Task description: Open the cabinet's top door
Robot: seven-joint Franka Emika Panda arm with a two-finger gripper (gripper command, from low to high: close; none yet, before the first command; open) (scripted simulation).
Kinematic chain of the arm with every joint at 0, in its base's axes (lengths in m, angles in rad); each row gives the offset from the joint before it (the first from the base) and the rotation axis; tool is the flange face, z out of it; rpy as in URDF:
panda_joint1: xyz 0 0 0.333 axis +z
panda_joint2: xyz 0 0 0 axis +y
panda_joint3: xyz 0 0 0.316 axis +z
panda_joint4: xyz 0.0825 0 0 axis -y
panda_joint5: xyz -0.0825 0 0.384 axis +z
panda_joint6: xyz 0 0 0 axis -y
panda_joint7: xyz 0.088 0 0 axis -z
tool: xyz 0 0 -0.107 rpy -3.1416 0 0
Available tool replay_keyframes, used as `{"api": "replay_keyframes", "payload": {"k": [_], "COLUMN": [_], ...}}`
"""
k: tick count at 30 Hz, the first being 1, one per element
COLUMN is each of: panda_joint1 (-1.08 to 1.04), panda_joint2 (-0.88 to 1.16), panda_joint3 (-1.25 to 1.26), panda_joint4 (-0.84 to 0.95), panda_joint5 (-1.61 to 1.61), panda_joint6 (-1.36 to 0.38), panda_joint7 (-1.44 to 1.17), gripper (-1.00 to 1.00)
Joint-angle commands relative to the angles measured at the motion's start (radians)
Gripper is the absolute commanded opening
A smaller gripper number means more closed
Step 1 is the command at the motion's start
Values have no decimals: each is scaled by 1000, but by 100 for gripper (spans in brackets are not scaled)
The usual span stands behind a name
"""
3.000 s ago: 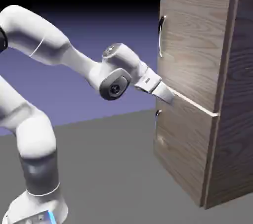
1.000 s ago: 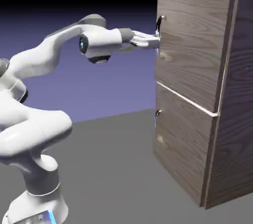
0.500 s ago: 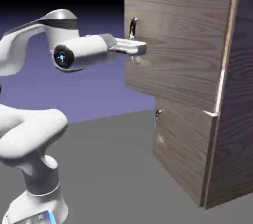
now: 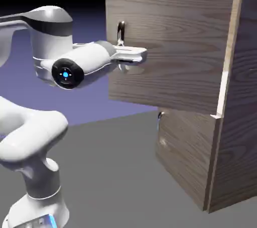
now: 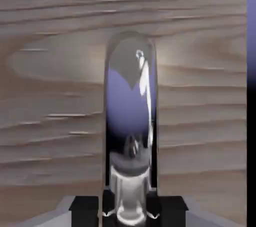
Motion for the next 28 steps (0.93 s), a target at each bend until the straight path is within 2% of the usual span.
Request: {"api": "replay_keyframes", "payload": {"k": [1, 13, 27, 28], "panda_joint1": [11, 219, 414, 414], "panda_joint2": [36, 471, 970, 970], "panda_joint3": [-36, -385, -675, -675], "panda_joint4": [23, 378, 833, 833], "panda_joint5": [-34, -310, -402, -402], "panda_joint6": [-37, -447, -932, -932], "panda_joint7": [-17, -200, -458, -458], "gripper": [-100, -100, -100, 100]}}
